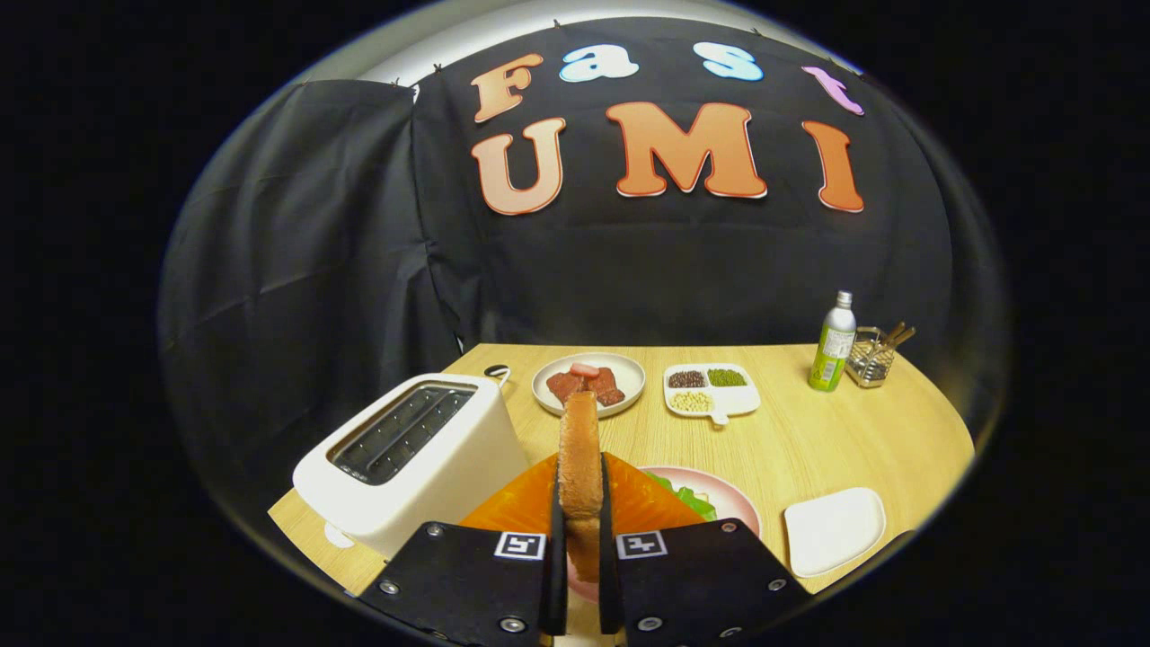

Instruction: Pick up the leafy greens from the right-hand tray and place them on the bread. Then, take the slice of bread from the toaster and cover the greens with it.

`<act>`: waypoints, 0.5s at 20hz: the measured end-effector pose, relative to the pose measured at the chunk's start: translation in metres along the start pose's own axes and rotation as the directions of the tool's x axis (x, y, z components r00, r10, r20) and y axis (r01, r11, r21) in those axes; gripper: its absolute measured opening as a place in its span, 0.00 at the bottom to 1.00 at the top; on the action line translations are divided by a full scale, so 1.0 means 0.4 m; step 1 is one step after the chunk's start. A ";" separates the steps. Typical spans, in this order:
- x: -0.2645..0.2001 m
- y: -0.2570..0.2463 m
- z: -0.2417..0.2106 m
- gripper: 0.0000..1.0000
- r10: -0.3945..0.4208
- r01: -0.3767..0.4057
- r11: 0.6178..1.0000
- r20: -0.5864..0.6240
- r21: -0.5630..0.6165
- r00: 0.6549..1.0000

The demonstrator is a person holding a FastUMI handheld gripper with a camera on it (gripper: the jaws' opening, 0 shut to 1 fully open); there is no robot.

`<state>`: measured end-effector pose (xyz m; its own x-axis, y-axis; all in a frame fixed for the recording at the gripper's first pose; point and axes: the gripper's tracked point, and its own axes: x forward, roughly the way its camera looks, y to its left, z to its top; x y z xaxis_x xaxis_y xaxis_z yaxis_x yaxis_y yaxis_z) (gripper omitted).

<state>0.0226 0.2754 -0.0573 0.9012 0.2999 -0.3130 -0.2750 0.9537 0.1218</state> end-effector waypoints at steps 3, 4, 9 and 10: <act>0.018 -0.015 -0.045 0.14 -0.001 0.001 1.000 -0.033 0.008 0.999; 0.026 -0.016 -0.060 0.14 0.002 -0.002 1.000 -0.042 0.013 0.999; 0.047 -0.040 -0.099 0.14 0.016 -0.014 0.999 -0.070 0.034 0.997; 0.052 -0.049 -0.102 0.14 0.018 -0.015 0.999 -0.070 0.040 0.997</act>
<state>0.0332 0.2639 -0.1045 0.8703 0.3180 -0.3762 -0.2751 0.9473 0.1644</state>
